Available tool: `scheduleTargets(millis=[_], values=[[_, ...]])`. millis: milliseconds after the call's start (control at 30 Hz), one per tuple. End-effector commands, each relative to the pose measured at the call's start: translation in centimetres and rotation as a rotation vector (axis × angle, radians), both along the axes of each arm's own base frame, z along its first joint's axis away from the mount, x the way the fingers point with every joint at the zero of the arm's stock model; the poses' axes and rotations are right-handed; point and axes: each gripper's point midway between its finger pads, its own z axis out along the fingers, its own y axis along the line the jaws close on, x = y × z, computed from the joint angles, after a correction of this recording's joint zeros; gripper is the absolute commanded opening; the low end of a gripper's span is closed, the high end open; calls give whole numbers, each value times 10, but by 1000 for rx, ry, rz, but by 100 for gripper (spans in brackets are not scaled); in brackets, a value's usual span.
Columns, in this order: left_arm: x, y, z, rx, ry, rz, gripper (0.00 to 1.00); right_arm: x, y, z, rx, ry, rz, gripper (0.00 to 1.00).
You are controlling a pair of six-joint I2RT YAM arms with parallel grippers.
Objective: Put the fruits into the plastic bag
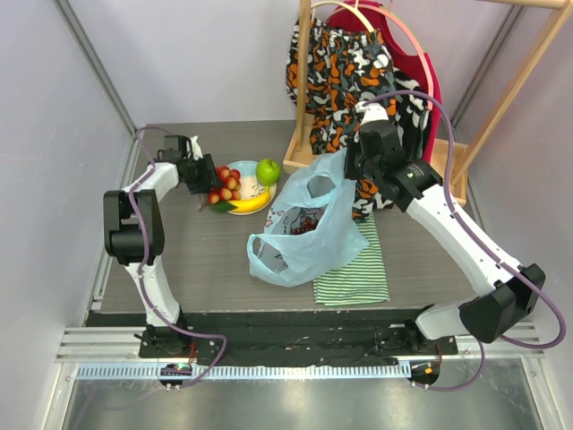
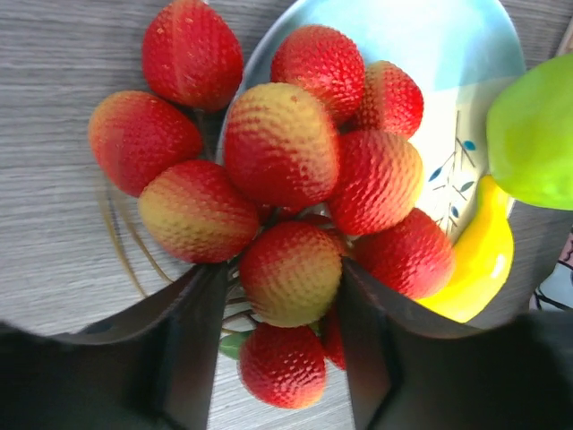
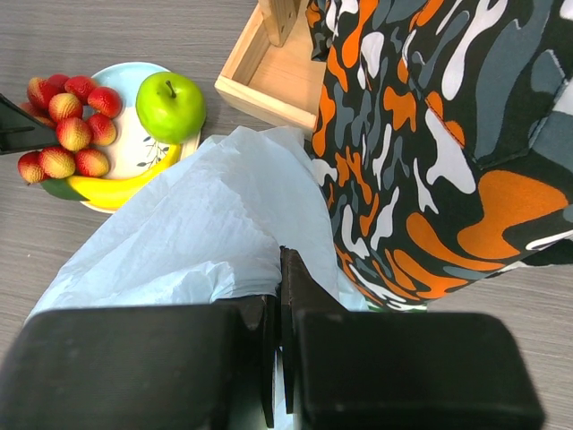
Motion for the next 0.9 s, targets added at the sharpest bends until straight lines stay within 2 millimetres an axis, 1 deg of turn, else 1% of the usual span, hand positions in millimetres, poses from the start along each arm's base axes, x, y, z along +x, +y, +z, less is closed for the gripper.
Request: scheduleTargets(millis=[0, 67, 100, 133, 200, 233, 267, 300, 333, 400, 433, 467, 533, 567, 633, 667, 867], values=[[15, -7, 7, -34, -41, -16, 49, 8, 3, 13, 27, -46, -2, 1], [14, -7, 4, -31, -34, -17, 44, 8, 3, 13, 31, -47, 0, 1], [14, -7, 5, -32, -33, -17, 42, 7, 3, 12, 28, -46, 1, 1], [15, -6, 7, -28, -39, -17, 37, 7, 3, 12, 29, -46, 0, 1], [14, -6, 9, -24, -42, -17, 33, 7, 3, 13, 30, -47, -1, 1], [15, -5, 15, -20, -54, -18, 27, 7, 3, 12, 27, -46, -1, 1], [14, -4, 17, -14, -59, -18, 24, 7, 2, 13, 29, -48, -3, 1], [14, -4, 19, -12, -66, -18, 17, 7, 2, 13, 29, -48, -3, 1], [16, -4, 27, -11, -87, -16, 14, 6, 2, 15, 30, -52, -4, 1], [17, -3, 34, -13, -112, -9, 7, 6, 2, 15, 31, -53, -4, 1], [17, -3, 38, -10, -125, -5, 5, 6, 1, 17, 33, -57, -5, 1], [16, -3, 48, -10, -149, -2, 4, 6, 1, 17, 32, -58, -7, 1], [18, -1, 59, -6, -191, 11, 0, 5, 0, 19, 34, -62, -8, 1], [15, -1, 68, -5, -216, 14, 0, 5, 0, 19, 36, -62, -7, 1], [17, 0, 81, -7, -262, 23, 0, 5, 0, 20, 35, -65, -9, 1], [16, 0, 92, -6, -294, 26, 0, 5, -1, 20, 36, -65, -12, 1], [10, 3, 115, 5, -368, 43, 0, 4, 0, 22, 42, -66, -9, 1]])
